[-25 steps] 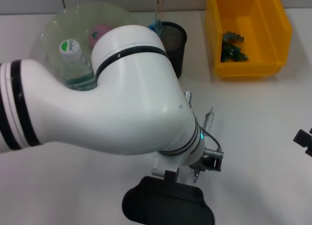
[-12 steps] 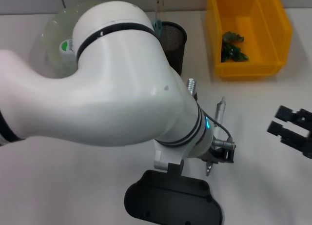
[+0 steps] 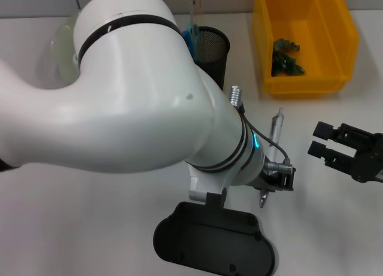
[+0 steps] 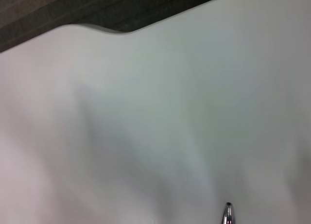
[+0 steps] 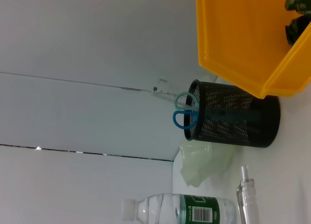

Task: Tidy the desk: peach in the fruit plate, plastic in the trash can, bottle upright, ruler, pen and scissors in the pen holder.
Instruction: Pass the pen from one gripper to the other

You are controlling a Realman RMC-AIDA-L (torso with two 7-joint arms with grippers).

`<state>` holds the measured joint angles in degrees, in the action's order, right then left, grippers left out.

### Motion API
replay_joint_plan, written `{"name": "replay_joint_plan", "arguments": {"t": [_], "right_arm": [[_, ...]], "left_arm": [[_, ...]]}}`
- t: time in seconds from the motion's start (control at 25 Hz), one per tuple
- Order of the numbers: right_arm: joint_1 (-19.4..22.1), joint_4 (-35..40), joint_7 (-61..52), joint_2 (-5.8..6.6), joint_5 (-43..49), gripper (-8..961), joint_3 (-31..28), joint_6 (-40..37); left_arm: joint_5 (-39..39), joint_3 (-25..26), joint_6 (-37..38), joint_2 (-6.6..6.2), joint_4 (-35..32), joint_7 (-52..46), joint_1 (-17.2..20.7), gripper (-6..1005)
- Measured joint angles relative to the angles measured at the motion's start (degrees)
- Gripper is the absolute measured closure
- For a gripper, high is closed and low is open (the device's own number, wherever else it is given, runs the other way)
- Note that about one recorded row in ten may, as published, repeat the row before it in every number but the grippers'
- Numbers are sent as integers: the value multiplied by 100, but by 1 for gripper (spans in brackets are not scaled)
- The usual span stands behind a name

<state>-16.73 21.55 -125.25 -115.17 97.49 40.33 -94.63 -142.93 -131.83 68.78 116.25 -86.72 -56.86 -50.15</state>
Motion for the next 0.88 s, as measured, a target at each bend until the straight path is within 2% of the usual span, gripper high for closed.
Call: {"name": "replay_joint_plan", "arguments": {"t": [0.28, 0.52, 0.88], "right_arm": [[-193, -7, 4, -30, 47, 325, 30, 71], [-350, -11, 26, -112, 184, 325, 71, 275], [-401, -10, 23, -157, 284, 325, 72, 397]], "left_arm": [[8, 16, -19, -21, -87, 9, 46, 817], [26, 9, -24, -24, -122, 19, 57, 810], [13, -27, -32, -24, -234, 23, 105, 800]]}}
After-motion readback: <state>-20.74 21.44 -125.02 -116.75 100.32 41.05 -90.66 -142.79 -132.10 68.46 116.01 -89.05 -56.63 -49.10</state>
